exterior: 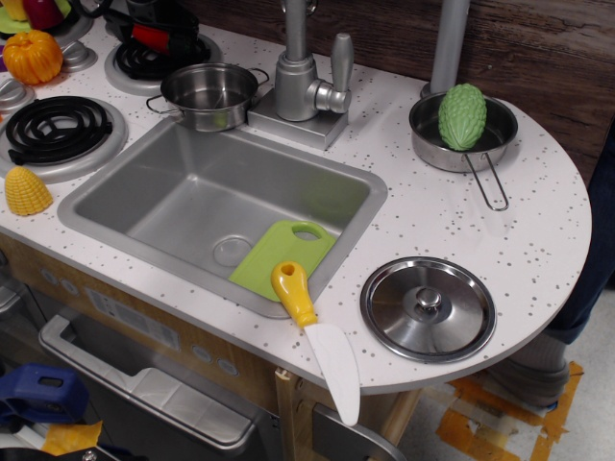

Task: Put pepper in pot or pan

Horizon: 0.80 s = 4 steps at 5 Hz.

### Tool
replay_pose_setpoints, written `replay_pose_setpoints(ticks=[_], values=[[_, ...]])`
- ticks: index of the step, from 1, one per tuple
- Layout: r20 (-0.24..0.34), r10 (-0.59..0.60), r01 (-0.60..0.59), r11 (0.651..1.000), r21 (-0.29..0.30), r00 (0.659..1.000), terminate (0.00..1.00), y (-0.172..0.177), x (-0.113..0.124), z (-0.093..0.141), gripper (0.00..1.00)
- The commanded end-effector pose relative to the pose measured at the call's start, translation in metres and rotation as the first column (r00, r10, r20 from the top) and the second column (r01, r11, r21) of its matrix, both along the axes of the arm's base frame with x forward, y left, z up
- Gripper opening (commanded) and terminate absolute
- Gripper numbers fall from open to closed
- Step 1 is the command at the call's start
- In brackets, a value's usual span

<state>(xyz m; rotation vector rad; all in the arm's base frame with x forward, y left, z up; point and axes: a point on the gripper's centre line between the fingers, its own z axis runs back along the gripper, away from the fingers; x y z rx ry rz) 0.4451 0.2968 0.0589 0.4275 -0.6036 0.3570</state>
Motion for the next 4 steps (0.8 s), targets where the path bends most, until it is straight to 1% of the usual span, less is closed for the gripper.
replay_pose_setpoints(ticks=[1,2,3,4], values=[[0.085,-0.009,0.004,0.998,0.065,0.996,0.00,0.010,0.017,0.044,1.00],[0.124,-0.008,-0.002,0.997,0.077,0.992,0.00,0.010,0.025,0.039,1.00],[0.159,-0.021,0.009,0.997,0.075,0.987,0.00,0.014,0.036,0.031,1.00],[0.174,-0.035,0.023,0.997,0.072,0.984,0.00,0.019,0.046,0.028,1.00]])
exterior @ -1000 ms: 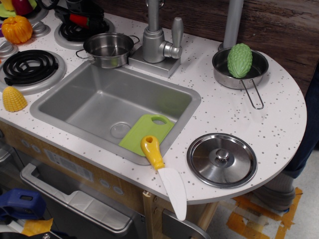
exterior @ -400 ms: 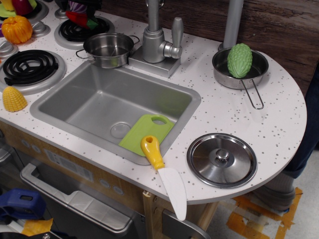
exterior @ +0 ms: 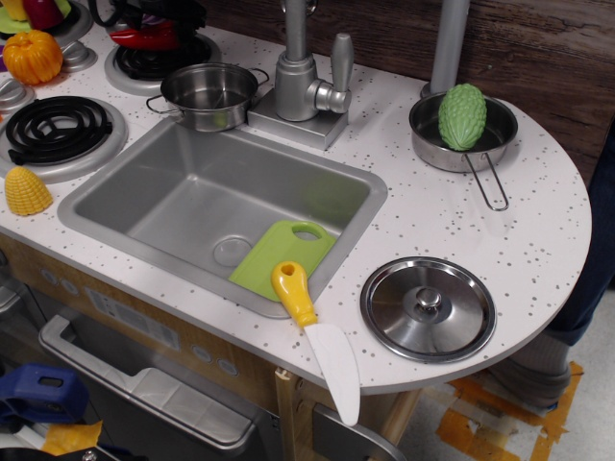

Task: Put pepper in pot or pan

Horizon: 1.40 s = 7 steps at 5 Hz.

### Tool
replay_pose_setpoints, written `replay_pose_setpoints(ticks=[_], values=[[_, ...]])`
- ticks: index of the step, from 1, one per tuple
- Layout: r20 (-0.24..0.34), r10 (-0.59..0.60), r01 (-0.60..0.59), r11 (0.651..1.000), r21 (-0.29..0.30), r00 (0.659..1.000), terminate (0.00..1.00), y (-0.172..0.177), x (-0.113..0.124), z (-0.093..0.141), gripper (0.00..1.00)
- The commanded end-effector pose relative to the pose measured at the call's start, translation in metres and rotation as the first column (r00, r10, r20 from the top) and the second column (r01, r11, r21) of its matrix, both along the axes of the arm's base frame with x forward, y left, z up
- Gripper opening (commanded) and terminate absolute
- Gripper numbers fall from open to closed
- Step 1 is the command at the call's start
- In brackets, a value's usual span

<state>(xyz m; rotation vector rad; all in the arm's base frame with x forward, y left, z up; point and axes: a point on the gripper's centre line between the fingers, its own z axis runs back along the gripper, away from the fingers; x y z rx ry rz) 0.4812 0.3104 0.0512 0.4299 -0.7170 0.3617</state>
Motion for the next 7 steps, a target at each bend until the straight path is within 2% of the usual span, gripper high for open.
replay_pose_setpoints(ticks=[1,3,4,5,6,7], values=[[0.080,-0.015,0.012,0.999,0.039,0.997,0.00,0.005,0.015,0.034,1.00],[0.057,-0.023,0.025,0.999,-0.038,0.998,0.00,0.007,0.016,0.025,1.00],[0.062,-0.018,0.021,0.999,-0.047,0.998,0.00,0.007,0.010,0.022,1.00],[0.077,-0.013,0.014,1.000,-0.015,0.997,0.00,0.005,0.003,0.024,1.00],[0.081,-0.006,0.006,1.000,0.007,0.997,0.00,0.005,-0.001,0.026,0.00],[0.092,-0.009,0.007,1.000,0.022,0.996,0.00,0.007,0.001,0.029,0.00]])
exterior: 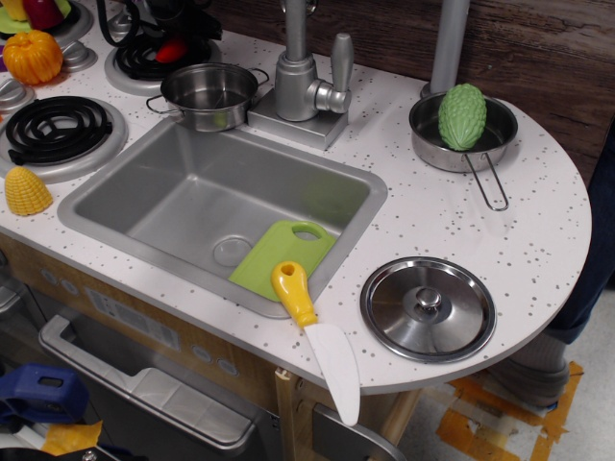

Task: Put pepper in pot or pan

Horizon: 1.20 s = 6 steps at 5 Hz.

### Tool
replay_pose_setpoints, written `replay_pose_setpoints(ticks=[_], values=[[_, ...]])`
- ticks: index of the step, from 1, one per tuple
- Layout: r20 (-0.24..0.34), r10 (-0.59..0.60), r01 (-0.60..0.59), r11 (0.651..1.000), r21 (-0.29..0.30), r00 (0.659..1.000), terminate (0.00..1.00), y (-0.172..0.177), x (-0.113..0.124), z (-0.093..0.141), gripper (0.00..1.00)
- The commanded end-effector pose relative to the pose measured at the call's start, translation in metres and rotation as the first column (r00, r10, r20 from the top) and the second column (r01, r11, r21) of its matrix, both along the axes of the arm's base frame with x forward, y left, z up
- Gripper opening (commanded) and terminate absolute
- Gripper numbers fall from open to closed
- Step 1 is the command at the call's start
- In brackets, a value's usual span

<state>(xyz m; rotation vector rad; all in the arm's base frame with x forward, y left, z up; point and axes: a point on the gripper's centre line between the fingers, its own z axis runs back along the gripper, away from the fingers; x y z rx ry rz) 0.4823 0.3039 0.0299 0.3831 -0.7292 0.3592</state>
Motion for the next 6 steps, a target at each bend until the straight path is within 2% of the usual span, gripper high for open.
replay_pose_setpoints(ticks=[1,2,3,4,5,6], values=[[0.077,0.021,-0.030,0.993,0.111,0.997,0.00,0.019,-0.005,0.067,0.00],[0.079,0.024,-0.039,0.979,0.200,0.997,0.00,0.022,-0.013,0.083,0.00],[0.092,0.038,-0.064,0.950,0.304,0.995,0.00,0.026,-0.024,0.109,0.00],[0.100,0.073,-0.100,0.951,0.291,0.992,0.00,0.019,-0.030,0.118,0.00],[0.099,0.124,-0.143,0.966,0.216,0.987,0.00,-0.004,-0.038,0.112,0.00],[0.113,0.177,-0.189,0.977,0.104,0.978,0.00,-0.033,-0.046,0.103,0.00]])
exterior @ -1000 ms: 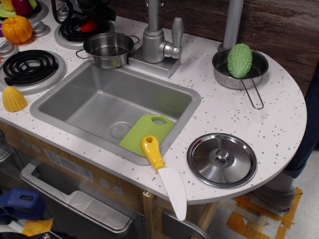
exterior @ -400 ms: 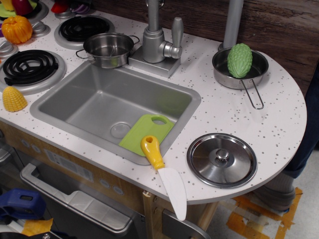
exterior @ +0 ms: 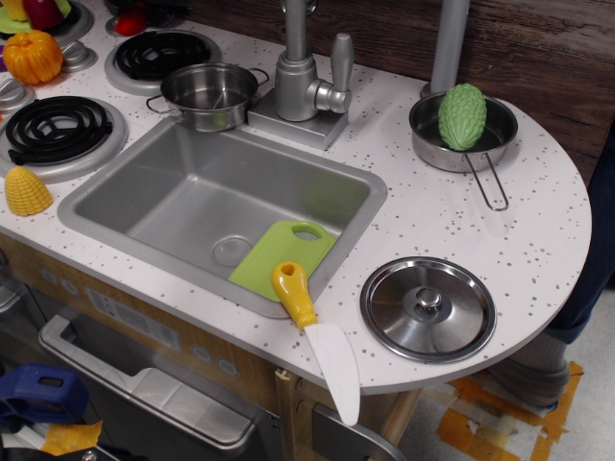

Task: Put pepper in pot or pan

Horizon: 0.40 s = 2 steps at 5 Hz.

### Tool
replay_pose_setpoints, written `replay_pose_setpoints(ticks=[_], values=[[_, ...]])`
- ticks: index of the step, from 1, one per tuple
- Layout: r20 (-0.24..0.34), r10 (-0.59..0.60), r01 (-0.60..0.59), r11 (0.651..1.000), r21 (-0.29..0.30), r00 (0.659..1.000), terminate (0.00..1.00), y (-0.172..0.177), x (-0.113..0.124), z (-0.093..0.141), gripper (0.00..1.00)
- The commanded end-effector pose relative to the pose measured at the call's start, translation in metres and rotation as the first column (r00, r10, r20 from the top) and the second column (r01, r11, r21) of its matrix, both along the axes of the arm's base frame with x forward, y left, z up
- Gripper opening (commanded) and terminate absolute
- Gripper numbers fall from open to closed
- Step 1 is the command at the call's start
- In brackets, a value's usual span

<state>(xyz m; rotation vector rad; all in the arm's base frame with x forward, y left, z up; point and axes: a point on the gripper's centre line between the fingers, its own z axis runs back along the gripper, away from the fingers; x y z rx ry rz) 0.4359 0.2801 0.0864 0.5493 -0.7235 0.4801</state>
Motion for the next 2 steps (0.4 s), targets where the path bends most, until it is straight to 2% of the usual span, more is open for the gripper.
replay_pose_setpoints(ticks=[1,2], values=[[0.128,0.051,-0.049,0.998,-0.026,0.990,0.00,-0.038,-0.005,0.045,0.00],[0.134,0.098,-0.086,0.992,-0.091,0.986,1.00,-0.061,-0.008,0.043,0.00]])
